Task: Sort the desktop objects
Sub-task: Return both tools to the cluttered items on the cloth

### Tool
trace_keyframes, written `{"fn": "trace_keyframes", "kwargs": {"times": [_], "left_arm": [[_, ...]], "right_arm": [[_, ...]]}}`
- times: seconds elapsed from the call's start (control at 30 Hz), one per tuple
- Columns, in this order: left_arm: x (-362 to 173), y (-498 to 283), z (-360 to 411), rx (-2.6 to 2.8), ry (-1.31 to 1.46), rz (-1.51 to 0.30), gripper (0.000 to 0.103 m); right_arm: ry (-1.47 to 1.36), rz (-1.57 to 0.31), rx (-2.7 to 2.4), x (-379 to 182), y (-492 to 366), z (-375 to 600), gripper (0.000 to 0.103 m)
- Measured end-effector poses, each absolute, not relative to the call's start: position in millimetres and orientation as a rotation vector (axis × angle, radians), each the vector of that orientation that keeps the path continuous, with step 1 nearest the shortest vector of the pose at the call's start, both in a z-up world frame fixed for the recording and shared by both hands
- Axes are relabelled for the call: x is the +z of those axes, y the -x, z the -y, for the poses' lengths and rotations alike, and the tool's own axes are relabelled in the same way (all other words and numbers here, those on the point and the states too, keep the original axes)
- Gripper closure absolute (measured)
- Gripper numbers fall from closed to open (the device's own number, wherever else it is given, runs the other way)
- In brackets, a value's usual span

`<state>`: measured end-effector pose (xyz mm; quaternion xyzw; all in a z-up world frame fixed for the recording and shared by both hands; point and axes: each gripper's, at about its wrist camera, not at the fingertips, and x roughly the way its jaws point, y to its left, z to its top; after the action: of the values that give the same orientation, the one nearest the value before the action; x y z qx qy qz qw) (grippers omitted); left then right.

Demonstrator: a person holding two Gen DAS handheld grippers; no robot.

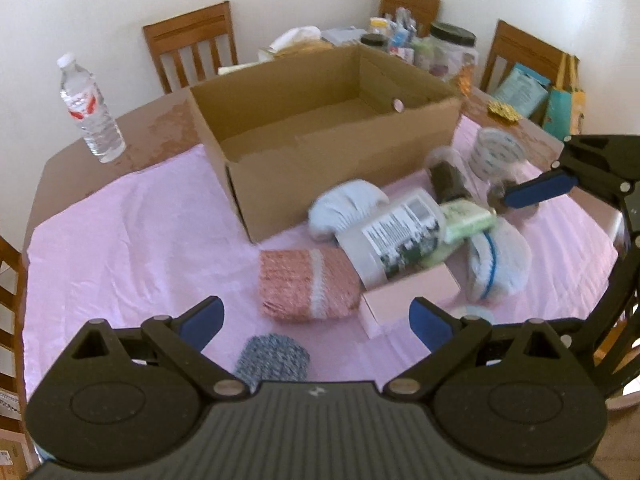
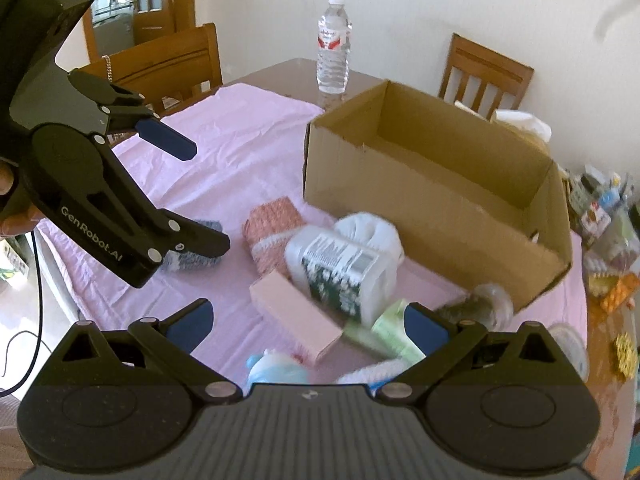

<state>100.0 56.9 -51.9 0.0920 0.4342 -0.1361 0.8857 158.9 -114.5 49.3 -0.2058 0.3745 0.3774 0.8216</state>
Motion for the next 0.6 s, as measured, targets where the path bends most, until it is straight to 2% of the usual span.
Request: {"fn": "trace_keyframes", "kwargs": {"times": [0.6], "left_arm": [[-79,-79,-61,-0.265,-0.277,-0.926,0.004]], "right_arm": [[0.335,-0.899,0.570,13,-149,170,0.000]]}}
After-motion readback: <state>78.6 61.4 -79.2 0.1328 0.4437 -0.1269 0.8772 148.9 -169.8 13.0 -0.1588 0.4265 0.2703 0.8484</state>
